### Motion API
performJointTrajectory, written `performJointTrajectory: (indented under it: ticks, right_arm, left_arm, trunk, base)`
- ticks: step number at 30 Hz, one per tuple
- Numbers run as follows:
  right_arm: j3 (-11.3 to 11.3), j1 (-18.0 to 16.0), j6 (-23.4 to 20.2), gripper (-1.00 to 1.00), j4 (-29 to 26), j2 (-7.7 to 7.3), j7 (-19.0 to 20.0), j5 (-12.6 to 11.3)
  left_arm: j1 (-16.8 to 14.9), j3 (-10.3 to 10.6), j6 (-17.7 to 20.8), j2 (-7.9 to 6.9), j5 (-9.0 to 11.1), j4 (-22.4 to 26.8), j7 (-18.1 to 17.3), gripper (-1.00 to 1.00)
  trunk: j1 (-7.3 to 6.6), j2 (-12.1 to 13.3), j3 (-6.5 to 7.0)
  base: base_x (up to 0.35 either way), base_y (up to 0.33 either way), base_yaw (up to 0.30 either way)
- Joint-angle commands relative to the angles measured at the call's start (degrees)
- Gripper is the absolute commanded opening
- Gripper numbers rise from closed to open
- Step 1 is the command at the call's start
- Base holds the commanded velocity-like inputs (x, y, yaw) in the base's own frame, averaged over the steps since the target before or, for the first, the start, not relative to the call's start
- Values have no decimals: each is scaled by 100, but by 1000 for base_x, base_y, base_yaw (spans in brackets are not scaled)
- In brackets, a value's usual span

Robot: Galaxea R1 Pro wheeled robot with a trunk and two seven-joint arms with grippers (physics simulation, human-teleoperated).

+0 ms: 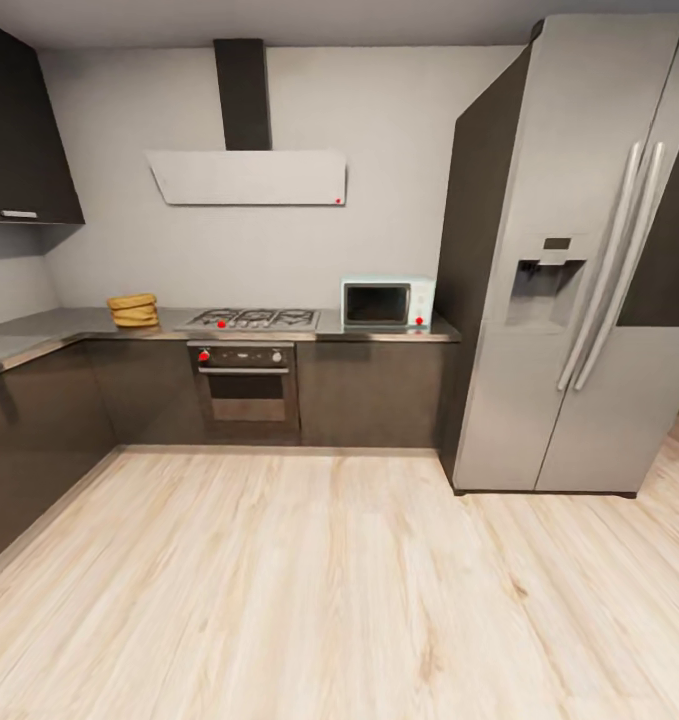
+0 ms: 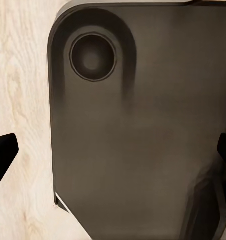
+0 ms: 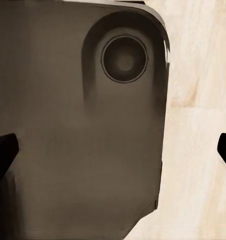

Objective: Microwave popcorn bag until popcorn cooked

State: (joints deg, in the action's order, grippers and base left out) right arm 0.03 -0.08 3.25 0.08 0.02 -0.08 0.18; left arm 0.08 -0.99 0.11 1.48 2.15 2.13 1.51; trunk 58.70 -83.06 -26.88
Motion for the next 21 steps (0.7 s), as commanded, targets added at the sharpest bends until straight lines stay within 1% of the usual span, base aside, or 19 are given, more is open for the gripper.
performJointTrajectory:
  ticks: [1,4,7,10,21]
  right_arm:
    - [-8,-1,18,100,1,8,-1,5]
    - [-8,-1,18,100,1,9,-1,6]
    - [-3,-1,18,100,1,-22,-1,15]
    - [2,-1,18,100,1,2,-1,15]
    - [-1,-1,18,100,1,-2,-1,26]
  left_arm:
    - [1,-7,1,2,22,7,15,100]
    - [-3,-7,0,2,22,7,16,100]
    - [-1,-7,0,2,22,7,16,100]
    - [0,-7,-2,2,22,7,15,100]
    - [-1,-7,-19,2,22,7,14,100]
  trunk:
    - [3,-2,-4]
    - [3,-2,-4]
    - [3,-2,-4]
    - [3,-2,-4]
    - [3,-2,-4]
  base:
    - [297,-113,0]
    - [297,-112,0]
    - [297,-112,0]
    - [298,-87,0]
    - [300,-7,0]
